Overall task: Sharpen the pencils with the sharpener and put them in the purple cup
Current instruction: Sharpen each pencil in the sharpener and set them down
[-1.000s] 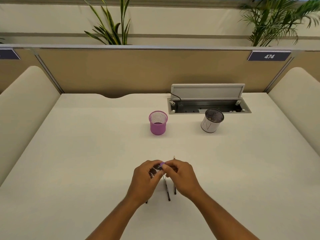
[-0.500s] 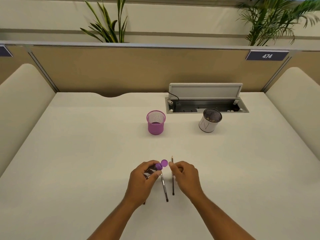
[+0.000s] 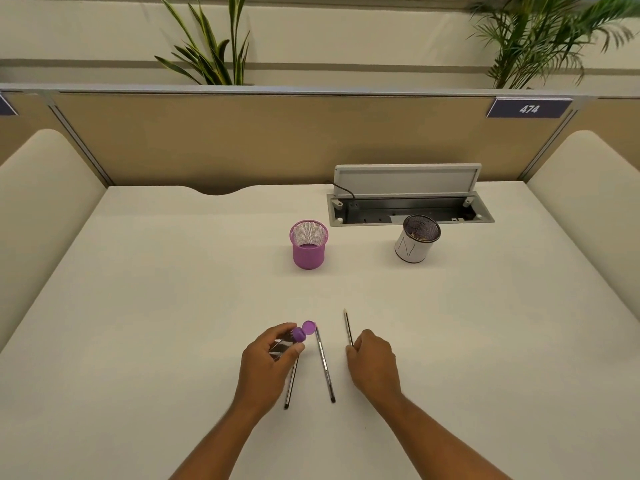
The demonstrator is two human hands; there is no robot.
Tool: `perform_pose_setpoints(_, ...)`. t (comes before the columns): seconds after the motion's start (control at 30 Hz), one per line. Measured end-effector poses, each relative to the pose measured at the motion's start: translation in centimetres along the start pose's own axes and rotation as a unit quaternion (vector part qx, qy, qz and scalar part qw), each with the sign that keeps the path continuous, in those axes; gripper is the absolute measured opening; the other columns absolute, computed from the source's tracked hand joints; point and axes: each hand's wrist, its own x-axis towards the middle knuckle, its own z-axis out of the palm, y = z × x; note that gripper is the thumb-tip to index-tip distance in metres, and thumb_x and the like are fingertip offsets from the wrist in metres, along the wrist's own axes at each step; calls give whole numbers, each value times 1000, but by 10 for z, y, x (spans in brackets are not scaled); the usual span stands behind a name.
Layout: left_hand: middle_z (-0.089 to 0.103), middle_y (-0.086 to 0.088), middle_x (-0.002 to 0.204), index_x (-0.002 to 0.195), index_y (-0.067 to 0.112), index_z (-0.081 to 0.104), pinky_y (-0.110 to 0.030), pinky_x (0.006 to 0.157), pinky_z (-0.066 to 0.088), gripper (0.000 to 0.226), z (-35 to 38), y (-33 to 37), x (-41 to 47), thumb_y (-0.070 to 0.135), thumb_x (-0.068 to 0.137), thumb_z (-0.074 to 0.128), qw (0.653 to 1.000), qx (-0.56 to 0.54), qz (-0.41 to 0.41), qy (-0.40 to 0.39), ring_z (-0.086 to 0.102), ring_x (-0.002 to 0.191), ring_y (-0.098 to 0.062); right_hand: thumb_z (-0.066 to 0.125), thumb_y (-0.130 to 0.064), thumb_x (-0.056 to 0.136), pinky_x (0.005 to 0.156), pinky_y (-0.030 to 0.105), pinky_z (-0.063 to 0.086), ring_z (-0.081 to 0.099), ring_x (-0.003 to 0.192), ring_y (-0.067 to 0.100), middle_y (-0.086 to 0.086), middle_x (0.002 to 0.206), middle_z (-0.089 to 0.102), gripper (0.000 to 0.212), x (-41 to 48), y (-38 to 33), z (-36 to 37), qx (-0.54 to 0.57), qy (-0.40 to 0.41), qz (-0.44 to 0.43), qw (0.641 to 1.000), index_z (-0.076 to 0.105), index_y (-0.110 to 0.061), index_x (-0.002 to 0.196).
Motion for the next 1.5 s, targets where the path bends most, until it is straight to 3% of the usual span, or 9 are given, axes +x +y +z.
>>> perform_pose_setpoints(0.1, 79, 10, 100, 110, 31, 76, -23, 81, 59, 26, -1, 2, -1, 15, 90, 81, 1000, -10, -3, -2, 73, 91, -13, 54, -25, 98, 71, 35, 54, 65, 82, 23, 2, 88, 68, 17, 4, 4, -2, 39, 7, 15, 999, 57, -11, 87)
perform_pose_setpoints(0.27, 79, 11, 102, 108, 31, 77, -19, 81, 56, 27, -2, 7, -1, 11, 91, 79, 1000, -18, 5, -14, 72, 95, -11, 59, -21, 97, 70, 47, 61, 70, 70, 22, 1, 77, 70, 16, 0, 9, -21, 233, 40, 39, 971, 60, -14, 83)
perform_pose_setpoints(0.37, 79, 13, 104, 109, 32, 77, -18, 82, 56, 28, -2, 11, -1, 10, 92, 78, 1000, -25, 7, -17, 72, 99, -10, 60, -14, 98, 69, 42, 62, 73, 65, 15, 0, 81, 75, 6, -10, 6, -38, 330, 60, -7, 942, 62, -19, 99)
perform_pose_setpoints(0.47, 79, 15, 105, 110, 33, 77, -17, 83, 56, 29, -2, 15, -1, 9, 92, 77, 999, -28, 14, -19, 72, 100, -9, 62, -11, 98, 70, 32, 60, 71, 68, 12, -1, 82, 75, 19, -19, 3, -51, 360, 61, -58, 929, 66, -25, 109)
perform_pose_setpoints(0.67, 77, 17, 109, 114, 35, 76, -16, 86, 54, 29, -3, 22, 1, 13, 94, 76, 999, -19, 35, -37, 71, 107, -7, 67, -11, 94, 73, 13, 49, 67, 87, 8, -20, 91, 72, 21, -37, 0, -67, 270, 16, -168, 948, 78, -25, 105)
perform_pose_setpoints(0.77, 77, 13, 112, 115, 35, 75, -21, 91, 54, 29, -4, 24, 2, 14, 95, 75, 998, -16, 44, -45, 70, 109, -8, 66, -16, 94, 78, 16, 50, 66, 93, 6, -18, 92, 72, 20, -42, 1, -73, 201, 9, -206, 958, 78, -27, 105)
perform_pose_setpoints(0.93, 75, 14, 116, 117, 35, 74, -29, 93, 54, 29, -3, 24, 4, 14, 96, 74, 997, -9, 48, -58, 69, 112, -8, 65, -20, 94, 74, 12, 45, 64, 92, 5, -19, 90, 71, 21, -44, 2, -79, 166, -17, -216, 962, 78, -30, 106)
perform_pose_setpoints(1.17, 73, 15, 115, 116, 37, 75, -29, 90, 55, 31, -6, 22, 3, 14, 96, 74, 995, 23, 53, -82, 68, 105, -13, 63, -23, 94, 71, 12, 43, 61, 90, 1, -20, 89, 68, 21, -45, 0, -87, 132, -40, -228, 964, 76, -32, 107)
perform_pose_setpoints(1.5, 68, 17, 115, 116, 38, 77, -25, 89, 54, 32, -12, 22, 6, 13, 97, 73, 988, 62, 57, -133, 66, 100, -17, 57, -31, 96, 81, 25, 53, 62, 94, 3, -19, 91, 66, 23, -44, 1, -91, 79, -71, -245, 964, 74, -37, 110)
